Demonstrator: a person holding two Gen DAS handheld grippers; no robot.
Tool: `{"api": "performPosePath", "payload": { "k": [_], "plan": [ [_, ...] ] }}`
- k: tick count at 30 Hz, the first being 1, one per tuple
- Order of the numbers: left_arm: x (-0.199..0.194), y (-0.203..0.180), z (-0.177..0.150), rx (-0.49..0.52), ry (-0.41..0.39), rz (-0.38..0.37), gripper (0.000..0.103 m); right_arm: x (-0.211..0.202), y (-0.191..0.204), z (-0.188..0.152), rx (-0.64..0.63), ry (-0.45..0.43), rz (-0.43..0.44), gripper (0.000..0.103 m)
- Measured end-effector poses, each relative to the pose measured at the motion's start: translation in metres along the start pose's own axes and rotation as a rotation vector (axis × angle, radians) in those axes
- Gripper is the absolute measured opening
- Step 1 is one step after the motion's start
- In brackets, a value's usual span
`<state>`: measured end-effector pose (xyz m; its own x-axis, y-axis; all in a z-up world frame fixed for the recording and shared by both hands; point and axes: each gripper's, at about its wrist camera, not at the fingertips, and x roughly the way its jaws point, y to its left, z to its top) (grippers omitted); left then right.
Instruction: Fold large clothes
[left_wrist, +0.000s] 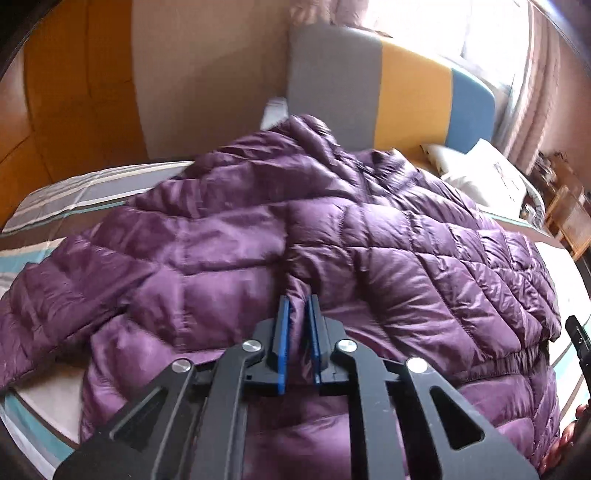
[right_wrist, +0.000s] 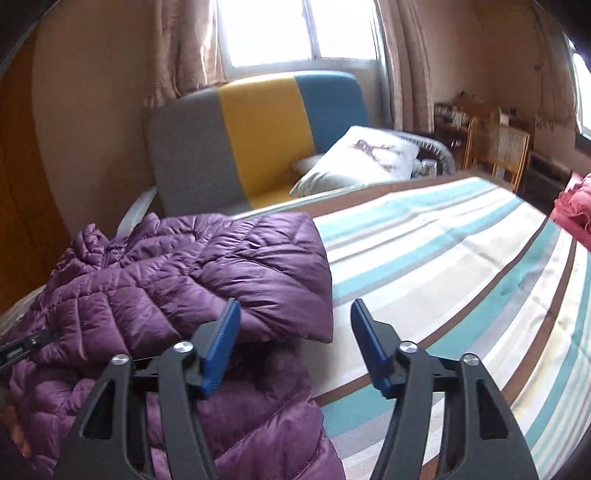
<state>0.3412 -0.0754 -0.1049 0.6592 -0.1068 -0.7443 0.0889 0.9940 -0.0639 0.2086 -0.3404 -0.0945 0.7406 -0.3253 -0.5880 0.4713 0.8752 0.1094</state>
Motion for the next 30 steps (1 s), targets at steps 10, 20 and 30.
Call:
{"api": "performPosePath", "payload": {
  "k": [10, 20, 30],
  "plan": [
    [0.005, 0.024, -0.018, -0.035, 0.024, 0.013, 0.012, 0.040, 0.041, 0.029, -0.198, 0.078, 0.111, 0.032],
    [0.010, 0.011, -0.019, 0.027, 0.025, 0.065, 0.019, 0.105, 0.040, 0.027, -0.183, 0.204, 0.041, 0.028],
    [0.008, 0.019, -0.019, -0.014, 0.024, 0.016, 0.020, 0.034, 0.027, 0.016, -0.155, 0.148, 0.083, 0.028]
  ]
}}
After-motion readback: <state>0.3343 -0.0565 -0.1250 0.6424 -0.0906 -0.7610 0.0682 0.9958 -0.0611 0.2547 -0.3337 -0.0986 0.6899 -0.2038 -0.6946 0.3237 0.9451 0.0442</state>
